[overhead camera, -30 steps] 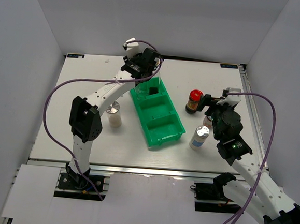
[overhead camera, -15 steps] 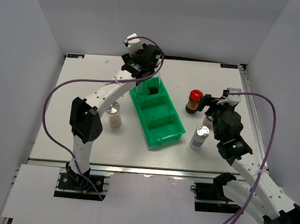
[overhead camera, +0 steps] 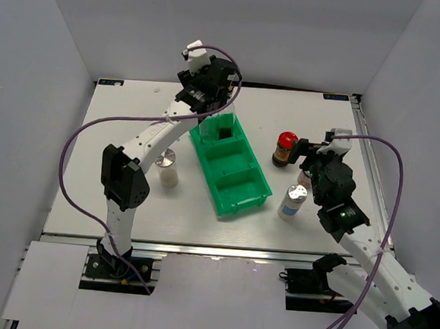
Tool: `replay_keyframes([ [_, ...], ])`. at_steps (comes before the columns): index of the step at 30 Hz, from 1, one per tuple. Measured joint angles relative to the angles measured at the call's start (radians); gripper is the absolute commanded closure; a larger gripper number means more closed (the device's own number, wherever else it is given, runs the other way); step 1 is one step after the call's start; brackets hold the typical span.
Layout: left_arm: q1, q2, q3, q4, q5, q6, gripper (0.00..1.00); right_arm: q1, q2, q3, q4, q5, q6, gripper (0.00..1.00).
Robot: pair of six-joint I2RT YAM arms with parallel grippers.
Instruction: Organize the condiment bottles
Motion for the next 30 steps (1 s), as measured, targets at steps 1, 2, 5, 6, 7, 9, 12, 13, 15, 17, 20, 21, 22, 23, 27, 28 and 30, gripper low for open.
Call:
replay_keyframes([
  [1,0.0,0.0,0.01,0.005,0.0,0.009,0.22,0.0,0.003,0.0,-0.001,0.0,0.0,0.11],
  [2,0.0,-0.001,0.021,0.011,0.0,0.016,0.21,0.0,0.008,0.0,-0.001,-0.001,0.0,0.11],
  [5,0.0,-0.005,0.044,0.029,0.0,0.043,0.18,0.0,0.016,0.0,-0.002,-0.01,-0.005,0.11],
  [6,0.0,-0.005,0.051,0.032,0.002,0.053,0.17,0.0,0.016,0.0,-0.003,-0.018,-0.009,0.11],
  [7,0.0,-0.005,0.062,0.036,0.005,0.065,0.05,0.0,0.016,0.0,-0.003,-0.032,-0.018,0.11],
  [9,0.0,-0.005,0.087,0.041,0.016,0.101,0.02,0.0,0.019,0.0,-0.003,-0.083,-0.035,0.11],
  [12,0.0,-0.006,0.142,0.048,0.047,0.146,0.02,-0.001,0.04,0.006,-0.009,-0.195,-0.066,0.11],
  [13,0.0,-0.01,0.159,0.056,0.06,0.161,0.02,-0.001,0.052,0.01,-0.014,-0.236,-0.077,0.11],
  [15,0.0,-0.025,0.174,0.066,0.08,0.19,0.02,-0.001,0.079,0.023,-0.028,-0.322,-0.102,0.11],
  [17,0.003,-0.053,0.172,0.066,0.092,0.212,0.02,0.0,0.102,0.035,-0.045,-0.406,-0.122,0.11],
  [20,0.011,-0.133,0.114,0.085,0.106,0.239,0.02,0.002,0.119,0.044,-0.066,-0.501,-0.142,0.11],
  [21,0.018,-0.196,0.037,0.09,0.107,0.245,0.02,0.002,0.12,0.046,-0.071,-0.525,-0.147,0.11],
  [22,0.027,-0.249,-0.03,0.094,0.108,0.246,0.02,0.003,0.12,0.048,-0.076,-0.542,-0.148,0.11],
  [23,0.041,-0.317,-0.121,0.109,0.114,0.246,0.02,0.003,0.12,0.05,-0.078,-0.557,-0.149,0.11],
  [27,0.14,-0.58,-0.505,0.15,0.137,0.208,0.02,0.003,0.119,0.054,-0.087,-0.571,-0.138,0.1],
  [28,0.167,-0.624,-0.577,0.149,0.14,0.193,0.02,0.003,0.12,0.056,-0.09,-0.563,-0.134,0.1],
  [30,0.224,-0.698,-0.711,0.161,0.141,0.159,0.02,0.005,0.13,0.074,-0.117,-0.512,-0.116,0.11],
])
